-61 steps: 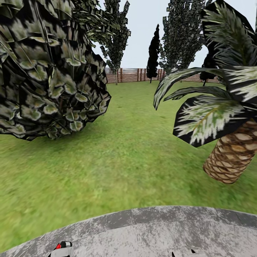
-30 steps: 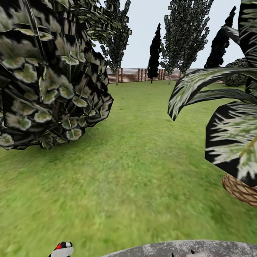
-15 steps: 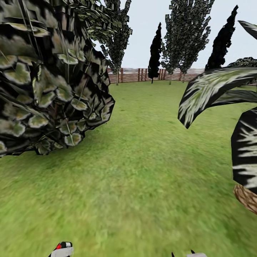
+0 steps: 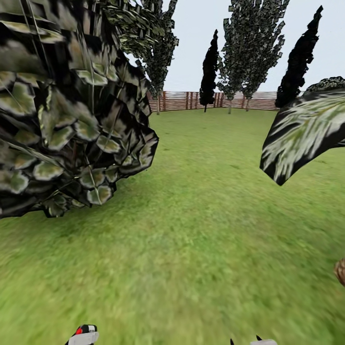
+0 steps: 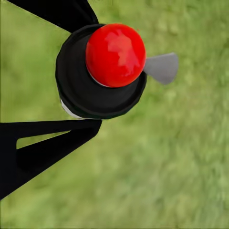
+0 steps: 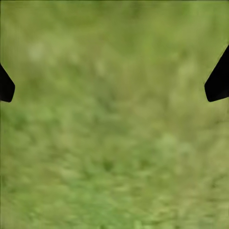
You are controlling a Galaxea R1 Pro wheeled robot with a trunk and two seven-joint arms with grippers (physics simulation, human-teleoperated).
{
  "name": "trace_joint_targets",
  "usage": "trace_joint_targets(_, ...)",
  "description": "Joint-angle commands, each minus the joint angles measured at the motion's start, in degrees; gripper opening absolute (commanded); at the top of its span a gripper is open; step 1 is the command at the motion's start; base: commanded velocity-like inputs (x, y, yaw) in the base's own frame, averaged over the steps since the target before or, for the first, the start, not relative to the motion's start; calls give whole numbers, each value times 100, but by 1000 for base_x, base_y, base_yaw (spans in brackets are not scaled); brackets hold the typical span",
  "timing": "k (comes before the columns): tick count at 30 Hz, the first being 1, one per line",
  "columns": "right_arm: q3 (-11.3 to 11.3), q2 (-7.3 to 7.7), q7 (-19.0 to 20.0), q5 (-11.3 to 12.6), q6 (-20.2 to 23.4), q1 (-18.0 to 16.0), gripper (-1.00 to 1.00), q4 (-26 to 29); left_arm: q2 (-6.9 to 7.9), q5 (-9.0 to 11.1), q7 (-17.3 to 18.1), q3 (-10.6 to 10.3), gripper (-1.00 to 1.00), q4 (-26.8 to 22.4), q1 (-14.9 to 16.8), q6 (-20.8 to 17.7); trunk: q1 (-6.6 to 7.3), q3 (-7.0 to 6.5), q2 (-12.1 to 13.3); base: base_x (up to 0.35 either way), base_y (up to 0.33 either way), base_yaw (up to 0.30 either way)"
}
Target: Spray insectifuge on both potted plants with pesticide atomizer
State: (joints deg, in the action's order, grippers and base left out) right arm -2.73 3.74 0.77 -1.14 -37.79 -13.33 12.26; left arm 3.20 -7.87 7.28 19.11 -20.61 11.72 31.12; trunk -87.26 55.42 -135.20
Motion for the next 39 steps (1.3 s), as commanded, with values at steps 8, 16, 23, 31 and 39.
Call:
trace_joint_targets(8, -26, 4, 8, 0, -17, -3, 100, -4, -4, -57, 28, 49, -100, 5, 5, 22, -2, 5, -2, 308, 169, 0)
trace_joint_targets(16, -26, 4, 8, 0, -16, -3, 100, -4, -4, -57, 30, 49, -100, 5, 5, 25, -2, 5, -2, 308, 169, 0)
trace_joint_targets(23, -26, 4, 4, 0, -17, -3, 100, -4, -4, -57, 34, 50, -100, 5, 5, 25, -2, 5, -2, 312, 155, 0)
trace_joint_targets(31, -19, 4, 1, 3, -18, -3, 100, 2, -4, -57, 34, 49, -100, 5, 5, 26, -2, 5, -2, 333, 80, 0)
trace_joint_targets(39, -9, 4, -7, 9, -18, -3, 100, 7, -4, -57, 37, 53, -100, 5, 5, 24, -2, 5, -2, 335, 41, 0)
